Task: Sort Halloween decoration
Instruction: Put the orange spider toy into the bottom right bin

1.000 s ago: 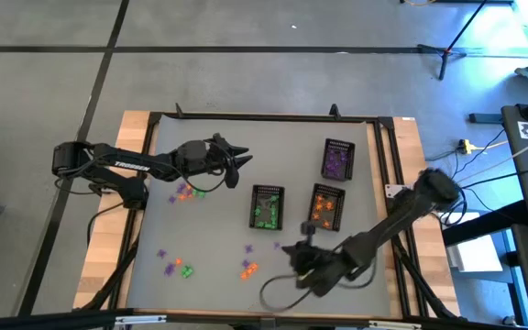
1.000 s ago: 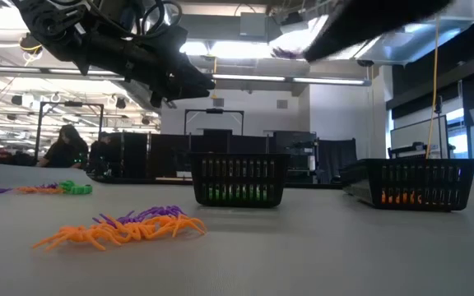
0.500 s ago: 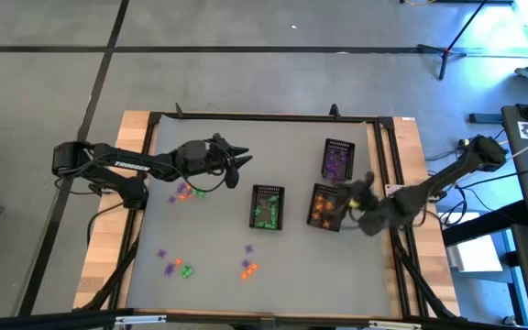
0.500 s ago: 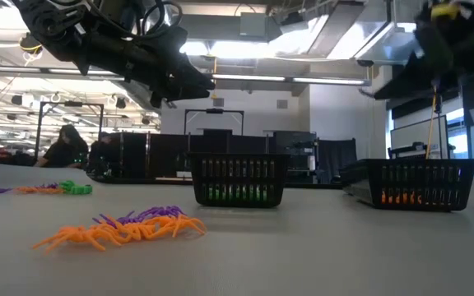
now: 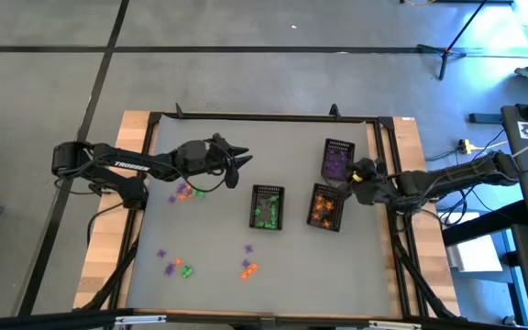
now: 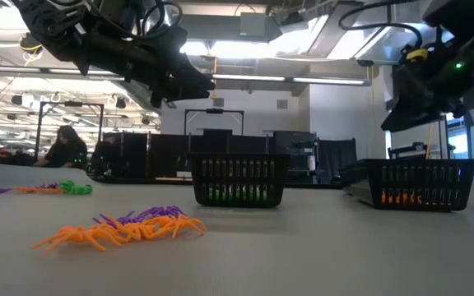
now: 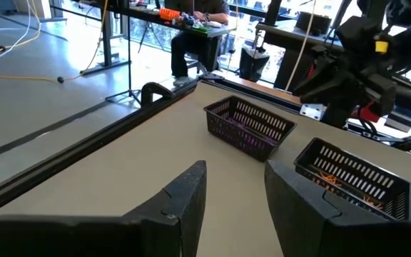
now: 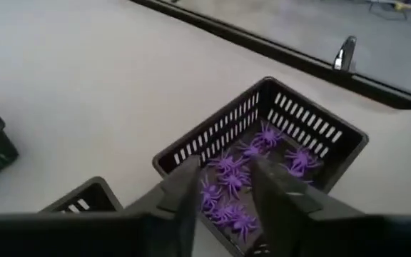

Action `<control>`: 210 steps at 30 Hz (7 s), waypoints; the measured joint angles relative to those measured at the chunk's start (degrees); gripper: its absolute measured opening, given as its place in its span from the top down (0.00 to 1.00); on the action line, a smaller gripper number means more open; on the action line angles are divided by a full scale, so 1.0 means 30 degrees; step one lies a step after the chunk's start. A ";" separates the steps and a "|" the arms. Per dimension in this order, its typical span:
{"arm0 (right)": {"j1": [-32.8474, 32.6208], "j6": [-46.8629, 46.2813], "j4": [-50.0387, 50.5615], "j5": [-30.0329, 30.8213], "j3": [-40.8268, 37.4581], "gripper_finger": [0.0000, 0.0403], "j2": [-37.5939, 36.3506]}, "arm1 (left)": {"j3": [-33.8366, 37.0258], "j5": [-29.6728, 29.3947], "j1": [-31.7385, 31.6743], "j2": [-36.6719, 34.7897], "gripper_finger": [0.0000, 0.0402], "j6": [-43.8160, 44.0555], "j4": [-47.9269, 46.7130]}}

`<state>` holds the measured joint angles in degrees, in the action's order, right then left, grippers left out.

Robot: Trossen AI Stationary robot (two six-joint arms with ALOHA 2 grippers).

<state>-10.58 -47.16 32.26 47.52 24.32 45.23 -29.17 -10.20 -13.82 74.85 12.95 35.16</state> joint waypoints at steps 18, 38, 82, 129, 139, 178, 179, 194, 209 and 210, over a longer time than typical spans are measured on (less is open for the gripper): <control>-0.6914 1.3091 -2.0677 -0.6641 0.2176 0.66 0.8344 | 0.0000 0.0000 0.0005 -0.0007 0.66 0.0000 0.0031; -0.7462 1.4876 -1.2643 -0.9281 1.6154 0.66 2.4687 | 0.0000 0.0005 0.0007 -0.0007 0.66 0.0000 0.0071; -1.0854 1.1679 -0.5120 -0.0091 1.6104 1.00 1.8746 | 0.0000 0.0000 0.0006 -0.0001 0.66 0.0000 0.0035; -1.1274 1.1176 -1.9307 0.0154 0.3010 0.66 1.0752 | 0.0000 0.0000 0.0000 0.0000 0.66 0.0000 0.0014; -0.8771 1.2015 -1.4997 -0.5427 1.0049 0.66 1.7410 | 0.0000 -0.0001 0.0000 0.0000 0.66 0.0000 0.0008; -0.6464 1.2309 -1.0314 -1.0319 1.8323 0.97 2.6971 | 0.0003 0.0000 0.0005 -0.0007 0.66 0.0000 0.0007; -0.6464 1.2313 -1.0253 -1.0221 1.8320 0.96 2.6936 | 0.0002 0.0000 0.0005 -0.0007 0.66 0.0000 0.0007; -0.7455 1.2852 -0.9652 -0.8097 1.8229 0.99 2.5268 | 0.0000 0.0000 0.0007 -0.0007 0.66 0.0000 0.0007; -0.6346 1.0727 -0.9895 -0.9203 1.8310 0.66 2.7021 | 0.0000 0.0000 0.0007 -0.0007 0.66 0.0000 0.0041; -0.6270 1.0639 -0.9864 -0.9265 1.8348 0.66 2.7087 | 0.0007 0.0000 0.0007 0.0000 0.66 0.0000 0.0033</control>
<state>-29.39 -15.24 2.67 19.72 79.36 126.49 -29.15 -10.20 -13.80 74.85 12.95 35.26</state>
